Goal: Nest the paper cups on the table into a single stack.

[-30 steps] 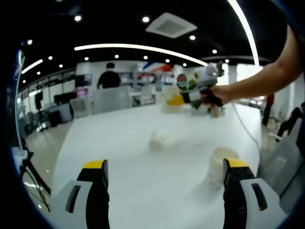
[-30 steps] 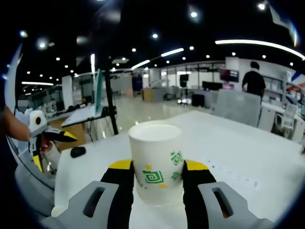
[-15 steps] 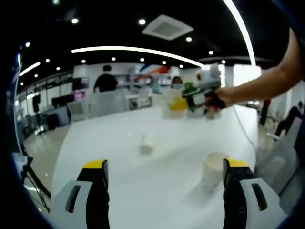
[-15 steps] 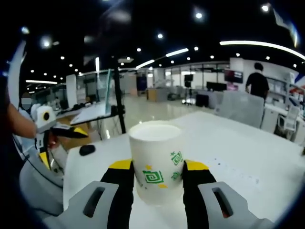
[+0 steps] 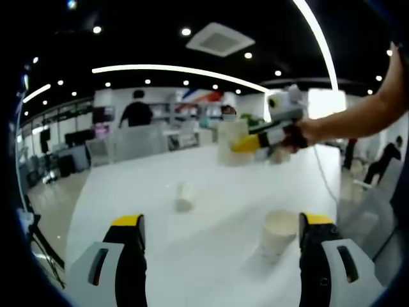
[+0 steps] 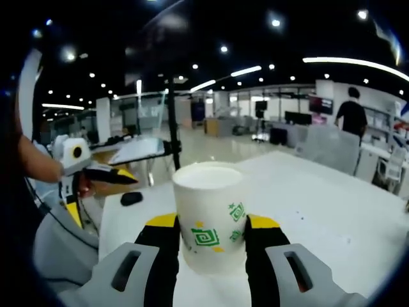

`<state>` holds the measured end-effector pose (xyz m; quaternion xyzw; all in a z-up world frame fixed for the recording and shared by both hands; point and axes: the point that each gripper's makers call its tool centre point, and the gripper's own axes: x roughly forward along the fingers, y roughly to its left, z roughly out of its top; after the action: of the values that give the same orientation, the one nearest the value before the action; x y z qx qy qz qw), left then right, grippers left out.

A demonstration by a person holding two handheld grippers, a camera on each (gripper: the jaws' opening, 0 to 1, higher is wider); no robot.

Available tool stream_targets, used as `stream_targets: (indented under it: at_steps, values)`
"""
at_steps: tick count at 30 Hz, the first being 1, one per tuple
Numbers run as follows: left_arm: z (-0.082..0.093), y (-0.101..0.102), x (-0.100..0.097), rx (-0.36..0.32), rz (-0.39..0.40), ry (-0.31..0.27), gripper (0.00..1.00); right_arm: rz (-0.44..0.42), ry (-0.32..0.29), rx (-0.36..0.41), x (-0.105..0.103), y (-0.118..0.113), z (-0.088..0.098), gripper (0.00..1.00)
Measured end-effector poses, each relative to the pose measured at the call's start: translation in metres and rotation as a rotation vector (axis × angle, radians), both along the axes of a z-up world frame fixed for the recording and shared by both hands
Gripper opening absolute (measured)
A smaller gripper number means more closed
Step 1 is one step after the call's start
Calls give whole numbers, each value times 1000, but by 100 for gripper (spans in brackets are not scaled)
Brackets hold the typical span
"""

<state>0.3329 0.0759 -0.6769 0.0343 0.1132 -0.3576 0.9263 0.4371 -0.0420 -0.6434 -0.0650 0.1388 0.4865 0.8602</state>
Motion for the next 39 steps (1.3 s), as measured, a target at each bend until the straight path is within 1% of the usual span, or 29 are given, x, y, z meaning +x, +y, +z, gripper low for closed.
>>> stream_targets:
  at_steps: [10,13,18,22,25,29,34,36,38,39]
  values:
    - [6,-8,-2,-17,-21,-4,98,21,0,8,-25,3,7,37]
    - [8,-11,-2,-23,-27,-7,97,24,-12,-2,-32,4,9,37]
    - [8,-18,-4,-19,-46,-5,96,34,-11,3,-45,6,14,37]
    - [8,-24,-6,-21,-60,-2,96,43,-3,19,-56,7,17,37]
    - [8,-31,-11,-20,-83,5,95,46,8,47,-63,8,20,37]
    - [10,-39,-15,-33,-105,15,90,60,24,90,-78,8,24,37]
    - [14,-49,-18,-108,-119,50,85,83,40,126,-94,11,26,37]
    - [15,-53,-20,-123,-137,59,82,92,43,136,-98,12,26,37]
    - [15,-58,-25,-139,-162,73,78,101,45,157,-103,13,27,37]
    - [16,-60,-27,-152,-176,84,74,101,51,180,-107,14,30,37]
